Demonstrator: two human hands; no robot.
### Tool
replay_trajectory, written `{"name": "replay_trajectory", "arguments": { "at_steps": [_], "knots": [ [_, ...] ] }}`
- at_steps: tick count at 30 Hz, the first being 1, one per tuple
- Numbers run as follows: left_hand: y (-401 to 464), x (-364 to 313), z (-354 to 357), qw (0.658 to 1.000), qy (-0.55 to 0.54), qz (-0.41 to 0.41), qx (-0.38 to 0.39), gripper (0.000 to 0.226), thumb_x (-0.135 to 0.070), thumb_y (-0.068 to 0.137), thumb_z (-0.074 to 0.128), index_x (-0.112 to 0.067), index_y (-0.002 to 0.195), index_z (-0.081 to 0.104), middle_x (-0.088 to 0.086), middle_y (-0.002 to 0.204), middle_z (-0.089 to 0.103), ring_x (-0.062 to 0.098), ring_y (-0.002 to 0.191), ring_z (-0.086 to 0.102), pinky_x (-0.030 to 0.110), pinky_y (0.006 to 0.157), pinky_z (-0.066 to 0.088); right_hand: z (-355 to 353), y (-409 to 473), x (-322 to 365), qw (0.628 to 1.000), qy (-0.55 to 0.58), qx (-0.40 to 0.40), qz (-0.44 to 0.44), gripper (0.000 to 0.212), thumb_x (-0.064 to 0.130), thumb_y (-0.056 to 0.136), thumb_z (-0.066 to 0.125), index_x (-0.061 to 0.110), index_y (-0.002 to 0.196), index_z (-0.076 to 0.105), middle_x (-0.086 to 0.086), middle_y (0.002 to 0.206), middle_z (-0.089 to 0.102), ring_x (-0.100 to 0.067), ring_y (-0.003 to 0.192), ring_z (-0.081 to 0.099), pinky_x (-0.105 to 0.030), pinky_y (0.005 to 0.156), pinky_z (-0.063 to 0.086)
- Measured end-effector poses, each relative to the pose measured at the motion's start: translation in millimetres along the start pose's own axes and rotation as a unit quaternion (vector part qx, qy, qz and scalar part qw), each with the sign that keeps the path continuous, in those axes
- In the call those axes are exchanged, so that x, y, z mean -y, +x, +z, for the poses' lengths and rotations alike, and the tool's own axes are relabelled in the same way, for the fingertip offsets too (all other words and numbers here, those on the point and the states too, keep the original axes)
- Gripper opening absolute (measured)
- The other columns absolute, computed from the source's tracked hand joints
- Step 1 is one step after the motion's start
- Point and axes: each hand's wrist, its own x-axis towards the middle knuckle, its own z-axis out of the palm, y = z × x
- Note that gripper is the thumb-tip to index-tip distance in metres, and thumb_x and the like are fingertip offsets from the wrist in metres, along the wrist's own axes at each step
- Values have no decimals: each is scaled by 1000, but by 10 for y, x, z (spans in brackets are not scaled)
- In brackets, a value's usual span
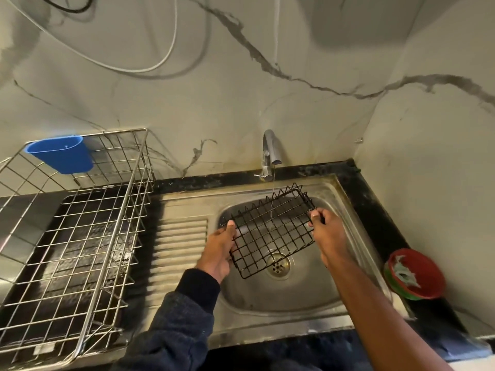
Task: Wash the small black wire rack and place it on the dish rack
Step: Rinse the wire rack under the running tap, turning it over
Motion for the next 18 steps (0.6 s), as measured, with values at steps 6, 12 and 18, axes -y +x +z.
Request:
{"name": "replay_trajectory", "arguments": {
  "at_steps": [6, 12, 18],
  "knots": [
    [205, 46, 28, 996, -65, 38, -56, 23, -38, 102, 60, -19, 90, 65, 14, 107, 72, 34, 110, 65, 57, 106, 47, -10, 195, -58, 935, -311, 0, -168, 25, 37, 102, 52, 24, 118, 67, 0, 104, 70, -12, 85, 64, -26, 71, 54],
    [497, 3, -55, 996, -31, 57, -53, 32, -41, 103, 57, -10, 94, 62, 8, 82, 60, 26, 78, 60, 32, 69, 53, 390, 525, 338, 938, -253, 50, -231, 26, 26, 102, 56, 17, 123, 67, 0, 113, 64, -8, 96, 54, -17, 78, 41],
    [804, -54, -108, 1000, -5, 27, -12, 38, -36, 105, 54, -18, 71, 50, -1, 60, 55, 11, 49, 56, 18, 43, 43, 907, 1181, 605, 937, -220, 100, -254, 22, 24, 101, 59, 8, 110, 72, -2, 91, 68, -3, 68, 54, -7, 57, 31]
  ]
}}
